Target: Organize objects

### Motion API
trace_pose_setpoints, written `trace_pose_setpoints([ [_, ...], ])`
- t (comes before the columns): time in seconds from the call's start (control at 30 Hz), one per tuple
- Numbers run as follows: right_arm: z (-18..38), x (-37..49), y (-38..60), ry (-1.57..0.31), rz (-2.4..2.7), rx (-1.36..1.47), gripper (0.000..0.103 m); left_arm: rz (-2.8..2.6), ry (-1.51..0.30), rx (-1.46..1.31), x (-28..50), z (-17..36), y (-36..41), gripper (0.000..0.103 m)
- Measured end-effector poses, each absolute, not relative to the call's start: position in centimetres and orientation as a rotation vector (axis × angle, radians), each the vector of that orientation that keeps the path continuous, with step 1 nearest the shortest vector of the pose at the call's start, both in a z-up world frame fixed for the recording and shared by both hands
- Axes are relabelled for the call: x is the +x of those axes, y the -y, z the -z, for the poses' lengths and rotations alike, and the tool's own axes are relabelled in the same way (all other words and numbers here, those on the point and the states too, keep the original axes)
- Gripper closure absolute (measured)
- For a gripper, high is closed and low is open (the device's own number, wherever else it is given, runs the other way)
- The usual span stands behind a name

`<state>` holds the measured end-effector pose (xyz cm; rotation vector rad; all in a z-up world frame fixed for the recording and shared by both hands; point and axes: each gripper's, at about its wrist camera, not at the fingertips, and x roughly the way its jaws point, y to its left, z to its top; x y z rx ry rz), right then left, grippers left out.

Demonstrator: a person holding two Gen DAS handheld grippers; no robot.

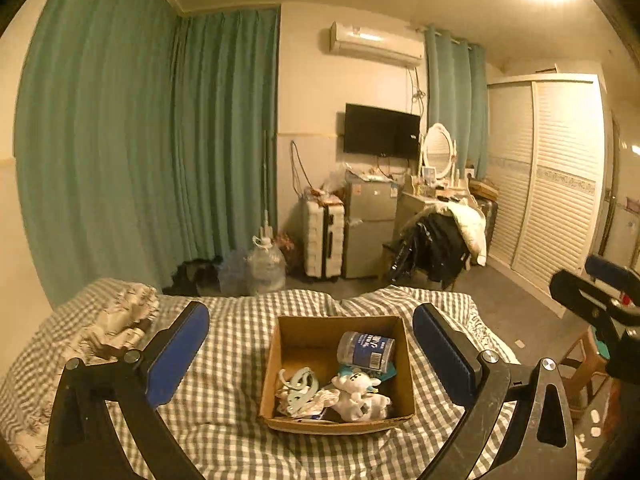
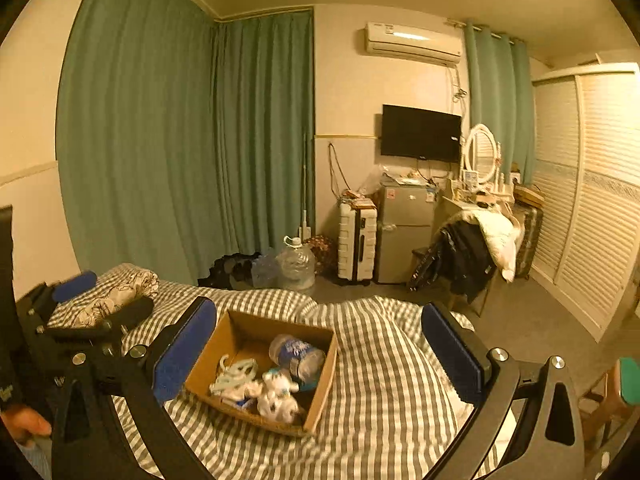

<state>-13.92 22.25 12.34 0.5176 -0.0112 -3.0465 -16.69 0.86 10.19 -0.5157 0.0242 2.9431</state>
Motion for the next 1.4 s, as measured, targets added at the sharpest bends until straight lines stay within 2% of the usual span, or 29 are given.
trace_pose_setpoints([
  [0.17, -10.8, -11.5, -22.4, 0.012, 3.064, 0.501, 0.0, -2.981, -0.039, -0.448, -14.0, -9.0, -0.8, 0.0],
  [0.27, -8.2, -11.3, -21.3, -0.099, 3.075, 0.507, 0.0, -3.012, -0.055, -0.443, -13.0, -6.4, -0.8, 0.0],
  [0.33, -5.6, -11.4, -20.8, -0.099, 3.082, 0.492, 0.0, -3.047, -0.049, -0.454, -12.9, -3.8, -0.6, 0.0],
  [0.43, -1.9, -12.4, -20.8, -0.042, 3.048, 0.535, 0.0, -3.08, -0.023, -0.502, -13.3, -0.1, -0.1, 0.0],
  [0.57, 0.5, -13.6, -20.4, -0.111, 3.049, 0.582, 0.0, -3.086, 0.04, -0.637, -14.7, 2.1, 0.8, 0.0],
  [0.67, 1.3, -14.1, -20.6, -0.078, 3.046, 0.595, 0.0, -3.065, 0.097, -0.661, -15.0, 2.6, 1.1, 0.0],
  [1.4, 1.7, -14.2, -21.0, -0.056, 3.065, 0.632, 0.0, -3.044, 0.05, -0.629, -13.6, 1.4, 0.5, 0.0],
])
